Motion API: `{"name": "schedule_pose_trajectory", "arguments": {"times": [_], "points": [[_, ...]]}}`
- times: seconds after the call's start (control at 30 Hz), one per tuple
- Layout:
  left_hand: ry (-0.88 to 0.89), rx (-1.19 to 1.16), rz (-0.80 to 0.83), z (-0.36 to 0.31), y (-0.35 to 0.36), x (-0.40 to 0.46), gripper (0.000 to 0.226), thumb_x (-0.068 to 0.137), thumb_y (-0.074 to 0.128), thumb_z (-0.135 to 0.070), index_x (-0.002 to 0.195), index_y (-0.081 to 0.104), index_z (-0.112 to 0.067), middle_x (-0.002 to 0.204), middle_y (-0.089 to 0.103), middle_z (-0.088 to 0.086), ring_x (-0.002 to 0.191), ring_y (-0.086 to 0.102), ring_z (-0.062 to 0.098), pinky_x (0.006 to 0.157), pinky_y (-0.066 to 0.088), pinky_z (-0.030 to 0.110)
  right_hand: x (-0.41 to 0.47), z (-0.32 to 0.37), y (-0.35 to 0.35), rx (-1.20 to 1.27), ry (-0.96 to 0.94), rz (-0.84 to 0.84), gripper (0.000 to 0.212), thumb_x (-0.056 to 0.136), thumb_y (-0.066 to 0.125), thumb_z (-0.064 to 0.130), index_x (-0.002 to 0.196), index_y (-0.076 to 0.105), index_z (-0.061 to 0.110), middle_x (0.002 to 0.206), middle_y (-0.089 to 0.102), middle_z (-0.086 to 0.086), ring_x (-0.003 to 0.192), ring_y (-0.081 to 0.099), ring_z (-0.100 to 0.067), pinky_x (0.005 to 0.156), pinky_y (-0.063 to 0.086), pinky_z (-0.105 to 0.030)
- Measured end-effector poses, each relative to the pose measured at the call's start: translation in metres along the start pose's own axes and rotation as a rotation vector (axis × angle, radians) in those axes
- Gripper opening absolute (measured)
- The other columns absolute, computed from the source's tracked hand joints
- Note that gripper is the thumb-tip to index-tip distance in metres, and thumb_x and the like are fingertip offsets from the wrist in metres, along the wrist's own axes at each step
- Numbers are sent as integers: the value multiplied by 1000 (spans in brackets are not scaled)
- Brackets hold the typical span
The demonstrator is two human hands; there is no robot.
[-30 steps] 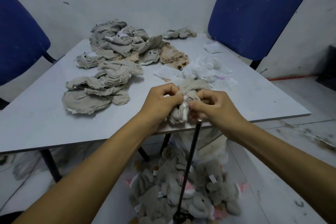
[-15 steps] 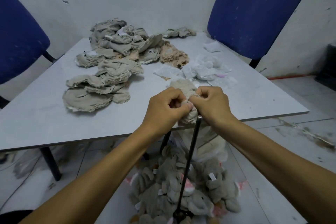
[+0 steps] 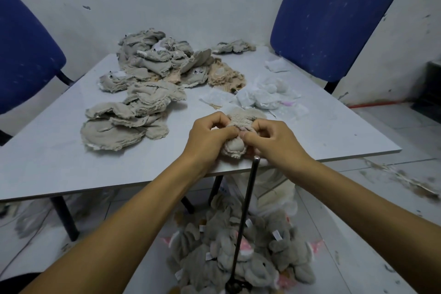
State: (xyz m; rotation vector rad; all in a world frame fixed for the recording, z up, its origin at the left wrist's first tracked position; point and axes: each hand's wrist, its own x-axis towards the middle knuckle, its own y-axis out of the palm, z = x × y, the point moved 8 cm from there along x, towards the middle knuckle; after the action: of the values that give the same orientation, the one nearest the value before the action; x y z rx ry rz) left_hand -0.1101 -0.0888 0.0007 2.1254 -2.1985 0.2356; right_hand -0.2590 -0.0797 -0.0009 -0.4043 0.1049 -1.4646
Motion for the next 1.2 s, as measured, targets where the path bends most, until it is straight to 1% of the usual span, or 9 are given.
{"name": "schedule_pose_trajectory", "arguments": {"times": [0.1,0.2,0.47,0.6,0.73,0.83,0.97,1.1,1.2], "points": [[0,-7,194,1,8,-6,4,69,64,-15,69,60,-13,57,54,1,48,45,17,43,36,22,3,-2,-9,-112,0,-165,30,77,70,17,58,48,11,51,41,7,53,38,-10,53,33,-28],[69,173,303,1,15,-15,25,68,80,-19,83,64,-7,68,58,9,56,54,24,47,42,26,6,-3,-12,-135,30,-270,26,75,68,15,55,52,13,46,43,11,45,37,-4,44,30,-20],[-67,-89,64,1,-9,-5,22,80,75,0,70,56,-8,60,58,8,43,50,19,40,41,24,5,-5,16,427,186,243,11,91,65,13,84,65,5,74,64,-11,67,66,-18,60,56,-25],[-87,-21,-32,5,-5,-3,26,82,73,-2,65,55,-11,51,57,9,39,46,17,37,36,20,2,-4,9,104,10,116,20,87,72,16,69,64,20,69,68,-4,69,66,-17,73,61,-42],[-127,-226,157,4,0,-3,15,88,63,-2,75,60,-9,66,66,7,56,61,15,50,47,19,6,-5,4,156,52,40,22,84,73,20,63,66,18,66,69,-8,71,72,-25,81,59,-54],[-35,-135,141,2,-5,-10,22,87,65,2,71,63,-13,65,63,8,56,63,19,53,51,24,7,-3,2,-16,28,-70,18,69,70,30,59,63,16,60,68,-5,65,71,-25,64,59,-37],[134,200,58,-5,8,-22,24,83,75,-11,68,57,-17,55,63,-2,47,61,14,48,45,23,6,-1,-4,-220,1,-254,26,71,63,12,53,44,12,42,49,9,41,49,-6,40,34,-18],[201,305,29,-16,1,-23,17,82,78,-15,79,63,-23,85,60,0,78,55,14,68,43,25,9,-6,-2,-15,76,-157,36,77,65,17,52,39,21,47,48,6,46,63,-20,51,45,-33],[360,664,103,-25,-3,-24,52,72,85,-17,105,51,-37,121,44,-1,114,41,15,92,37,21,10,-2,0,25,58,-86,44,79,64,14,48,33,22,50,32,3,51,37,-18,56,30,-35]]}}
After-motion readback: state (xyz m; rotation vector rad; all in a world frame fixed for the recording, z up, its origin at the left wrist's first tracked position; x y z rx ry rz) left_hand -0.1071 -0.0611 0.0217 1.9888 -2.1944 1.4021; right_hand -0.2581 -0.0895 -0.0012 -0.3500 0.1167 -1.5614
